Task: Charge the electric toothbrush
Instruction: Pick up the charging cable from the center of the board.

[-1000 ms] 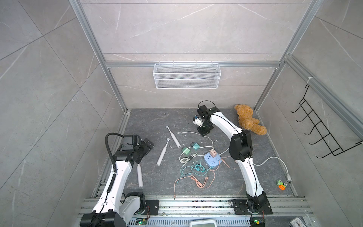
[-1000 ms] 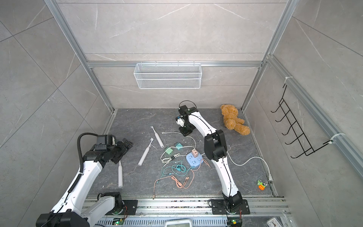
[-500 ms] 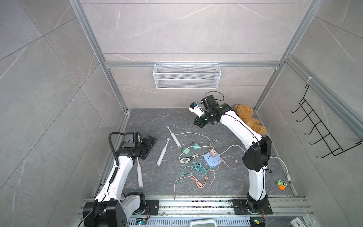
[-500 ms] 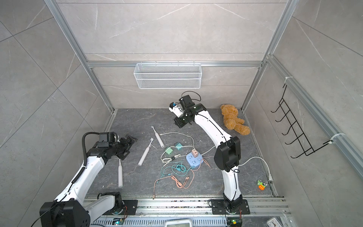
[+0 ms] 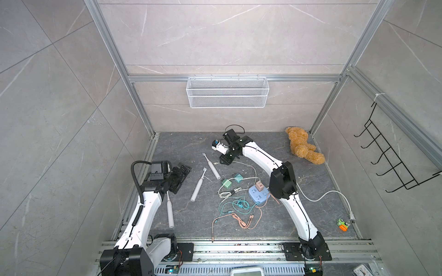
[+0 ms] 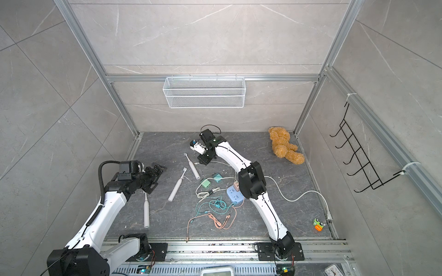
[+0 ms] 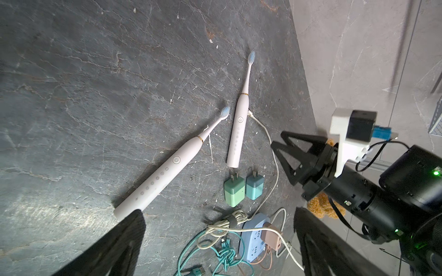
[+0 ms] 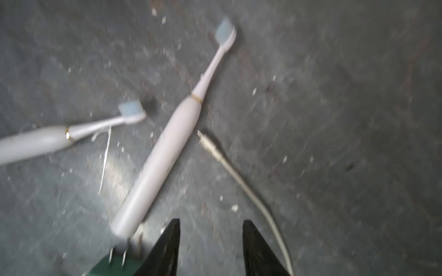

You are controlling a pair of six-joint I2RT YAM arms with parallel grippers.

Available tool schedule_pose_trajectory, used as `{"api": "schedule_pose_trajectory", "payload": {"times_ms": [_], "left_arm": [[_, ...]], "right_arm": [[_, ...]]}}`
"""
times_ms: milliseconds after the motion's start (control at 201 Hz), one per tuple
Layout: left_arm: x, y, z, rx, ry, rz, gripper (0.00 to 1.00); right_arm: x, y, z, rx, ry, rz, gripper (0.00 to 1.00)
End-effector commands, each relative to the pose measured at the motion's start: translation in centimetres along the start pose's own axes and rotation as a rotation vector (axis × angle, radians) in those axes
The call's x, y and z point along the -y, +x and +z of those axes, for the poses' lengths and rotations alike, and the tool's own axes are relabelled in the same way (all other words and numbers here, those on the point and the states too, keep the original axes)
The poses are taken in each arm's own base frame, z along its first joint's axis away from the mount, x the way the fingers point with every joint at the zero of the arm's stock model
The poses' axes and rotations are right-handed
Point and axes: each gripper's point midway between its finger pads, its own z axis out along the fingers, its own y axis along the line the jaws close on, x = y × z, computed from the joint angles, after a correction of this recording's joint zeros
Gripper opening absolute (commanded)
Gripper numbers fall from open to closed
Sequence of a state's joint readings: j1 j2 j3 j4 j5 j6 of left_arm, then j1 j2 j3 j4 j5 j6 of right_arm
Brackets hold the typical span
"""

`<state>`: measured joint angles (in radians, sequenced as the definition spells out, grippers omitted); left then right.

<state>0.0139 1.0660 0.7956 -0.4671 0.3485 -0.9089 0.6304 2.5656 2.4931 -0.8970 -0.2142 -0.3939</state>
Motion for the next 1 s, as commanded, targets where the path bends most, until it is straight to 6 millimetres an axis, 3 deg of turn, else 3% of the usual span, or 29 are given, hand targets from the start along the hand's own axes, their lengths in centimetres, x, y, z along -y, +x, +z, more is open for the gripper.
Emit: {"api": "schedule_pose_trajectory", "payload": {"times_ms": [0, 224, 692, 991], "left_arm": [[0.1, 0.0, -0.4, 0.012, 0.012, 0.017, 0.99], [-0.2, -0.1, -0.4, 0.018, -0.007, 0.034, 0.99], [-0.7, -0.3, -0.2, 0.024, -0.028, 0.047, 1.0], [-0.9, -0.3, -0.1, 0.026, -0.036, 0.05, 0.99]], "right_arm": [[-0.3, -0.5, 1.8, -0.016, 0.01, -0.045, 0.46], [-1.0, -1.8, 3.6, 0.026, 0.035, -0.125, 0.51], [-1.4, 1.6, 6.5, -0.074, 0.001, -0.179, 0.51], [-1.8, 3.1, 7.6, -0.11, -0.026, -0.195, 0.46]]}}
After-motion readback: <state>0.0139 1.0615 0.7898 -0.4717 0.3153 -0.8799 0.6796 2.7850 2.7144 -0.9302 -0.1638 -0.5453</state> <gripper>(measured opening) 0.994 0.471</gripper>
